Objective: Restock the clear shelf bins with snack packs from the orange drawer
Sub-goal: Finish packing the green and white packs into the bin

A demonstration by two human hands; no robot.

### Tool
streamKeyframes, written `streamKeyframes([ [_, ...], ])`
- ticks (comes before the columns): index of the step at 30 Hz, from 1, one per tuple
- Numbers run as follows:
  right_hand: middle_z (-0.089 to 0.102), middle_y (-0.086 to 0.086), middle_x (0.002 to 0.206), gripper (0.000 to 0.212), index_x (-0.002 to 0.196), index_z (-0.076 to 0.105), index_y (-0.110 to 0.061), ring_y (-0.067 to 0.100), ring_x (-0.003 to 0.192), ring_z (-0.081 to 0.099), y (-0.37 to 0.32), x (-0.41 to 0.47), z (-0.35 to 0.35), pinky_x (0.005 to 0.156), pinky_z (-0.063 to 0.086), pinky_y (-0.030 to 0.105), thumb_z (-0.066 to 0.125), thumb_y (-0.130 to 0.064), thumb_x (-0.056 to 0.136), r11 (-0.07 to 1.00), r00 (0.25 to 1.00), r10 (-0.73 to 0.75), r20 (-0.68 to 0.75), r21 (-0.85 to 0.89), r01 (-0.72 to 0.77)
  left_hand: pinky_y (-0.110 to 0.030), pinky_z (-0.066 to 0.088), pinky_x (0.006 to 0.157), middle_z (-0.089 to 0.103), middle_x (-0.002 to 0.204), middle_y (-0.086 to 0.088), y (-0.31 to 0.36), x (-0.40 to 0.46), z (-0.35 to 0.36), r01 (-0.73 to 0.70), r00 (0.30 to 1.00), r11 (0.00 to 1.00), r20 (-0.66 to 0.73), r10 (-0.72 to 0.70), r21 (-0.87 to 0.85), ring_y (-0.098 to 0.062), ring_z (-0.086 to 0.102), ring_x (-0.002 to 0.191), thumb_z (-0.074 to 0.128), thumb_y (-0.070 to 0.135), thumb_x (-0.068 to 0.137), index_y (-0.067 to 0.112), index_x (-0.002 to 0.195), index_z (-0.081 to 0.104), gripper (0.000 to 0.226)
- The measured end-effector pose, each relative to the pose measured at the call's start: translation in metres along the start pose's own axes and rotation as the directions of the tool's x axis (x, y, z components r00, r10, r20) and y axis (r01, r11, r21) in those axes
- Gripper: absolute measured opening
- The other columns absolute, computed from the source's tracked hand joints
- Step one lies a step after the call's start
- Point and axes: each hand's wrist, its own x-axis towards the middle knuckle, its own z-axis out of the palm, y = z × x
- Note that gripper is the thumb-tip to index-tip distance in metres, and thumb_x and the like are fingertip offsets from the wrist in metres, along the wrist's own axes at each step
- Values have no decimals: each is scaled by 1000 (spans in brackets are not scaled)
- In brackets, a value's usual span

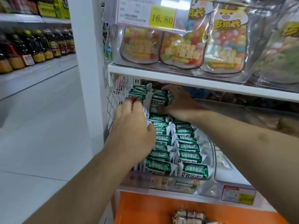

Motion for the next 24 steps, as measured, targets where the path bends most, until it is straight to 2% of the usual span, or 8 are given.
streamKeyframes([
  [2,45,-10,131,89,152,41,-44,17,120,53,2,0,-2,99,50,34,88,-54,77,1000,1000,4,30,22,-5,-40,26,125,23,161,4,-1,-1,0,-3,1000,1000,2,3,-1,-16,15,150,55,32,101,18,157,26,65],
  [4,52,-8,128,95,159,36,-42,-2,95,57,1,-3,-7,77,47,10,89,-45,80,996,998,-6,70,84,0,-39,24,126,23,162,6,-2,-1,-1,-10,1000,1000,-5,10,-10,-14,14,152,56,34,101,19,158,26,67],
  [6,58,-5,123,98,161,33,-39,-5,82,55,0,-8,-11,63,41,0,90,-42,81,994,996,-20,87,112,11,-38,21,127,23,163,8,-2,-1,-3,-19,1000,1000,-13,18,-16,-13,12,153,57,35,100,20,159,24,69],
  [9,49,-14,134,106,159,35,-37,9,116,55,-1,-12,-12,91,44,16,89,-60,71,992,997,-14,79,128,4,-35,16,128,19,166,8,1,-1,-6,-20,1000,1000,-19,20,-12,-12,8,155,56,35,102,19,161,21,71],
  [11,50,-14,133,104,155,39,-34,14,125,54,-2,-16,-13,100,46,29,89,-64,69,993,998,16,68,118,-24,-37,17,130,20,166,7,3,-2,-7,-26,1000,1000,-9,26,-11,-13,9,154,55,34,102,19,161,21,69],
  [16,64,-21,113,80,138,47,-35,-6,111,66,-4,-30,-15,90,48,13,91,-55,74,986,998,48,51,157,-55,-42,17,130,19,167,4,7,-12,-14,-48,999,999,21,47,24,-15,9,156,54,34,103,17,161,21,69],
  [19,53,-21,143,93,154,40,-42,3,133,51,-6,-56,-24,105,43,26,90,-54,77,983,1000,23,19,182,-26,-39,16,130,18,168,3,13,-21,-20,-77,997,996,19,77,34,-16,9,156,53,35,103,17,163,19,71],
  [24,47,-14,158,83,155,46,-39,8,143,44,-10,-134,-51,110,36,26,83,-55,83,979,1000,4,-6,203,-3,-29,12,125,11,172,12,44,-57,-25,-168,982,985,85,170,-41,-8,10,158,51,36,104,27,167,12,74],
])
